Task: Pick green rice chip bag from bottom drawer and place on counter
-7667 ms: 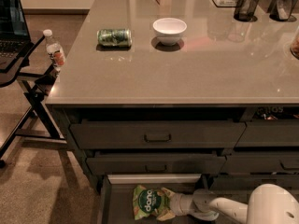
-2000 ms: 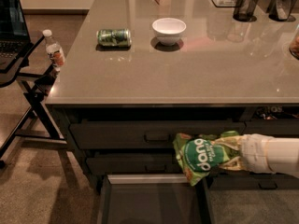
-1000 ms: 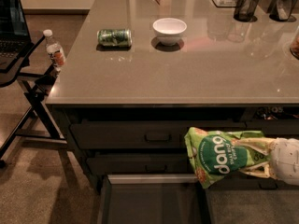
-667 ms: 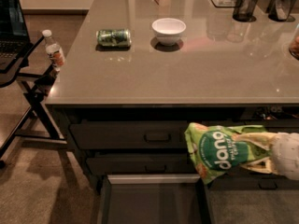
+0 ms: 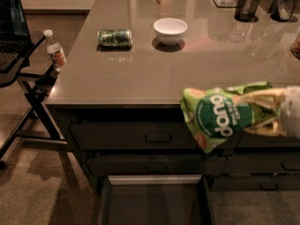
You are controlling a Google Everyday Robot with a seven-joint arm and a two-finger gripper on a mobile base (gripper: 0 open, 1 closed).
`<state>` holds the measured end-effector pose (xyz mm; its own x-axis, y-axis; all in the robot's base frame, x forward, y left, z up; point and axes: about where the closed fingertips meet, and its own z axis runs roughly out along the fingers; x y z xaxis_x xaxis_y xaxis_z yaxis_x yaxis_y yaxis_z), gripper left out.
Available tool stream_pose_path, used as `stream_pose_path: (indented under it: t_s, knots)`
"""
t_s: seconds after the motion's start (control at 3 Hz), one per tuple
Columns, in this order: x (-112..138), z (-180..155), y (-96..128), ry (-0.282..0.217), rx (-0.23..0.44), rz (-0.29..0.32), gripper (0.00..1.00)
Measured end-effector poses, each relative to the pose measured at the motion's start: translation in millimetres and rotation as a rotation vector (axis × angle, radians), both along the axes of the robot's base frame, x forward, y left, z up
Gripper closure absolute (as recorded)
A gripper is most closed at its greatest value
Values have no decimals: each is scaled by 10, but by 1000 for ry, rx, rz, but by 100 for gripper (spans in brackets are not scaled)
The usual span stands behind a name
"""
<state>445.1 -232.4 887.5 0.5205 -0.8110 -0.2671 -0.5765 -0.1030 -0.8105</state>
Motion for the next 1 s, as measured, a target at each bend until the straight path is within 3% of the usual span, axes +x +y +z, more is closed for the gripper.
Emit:
stream_pose_path:
  t_s: [0.33, 0.67, 1.0]
  knots:
    - [160, 652, 152, -74, 31, 62, 100]
    - [161, 652, 153, -74, 31, 62, 100]
    - [313, 637, 277, -68, 35, 91, 100]
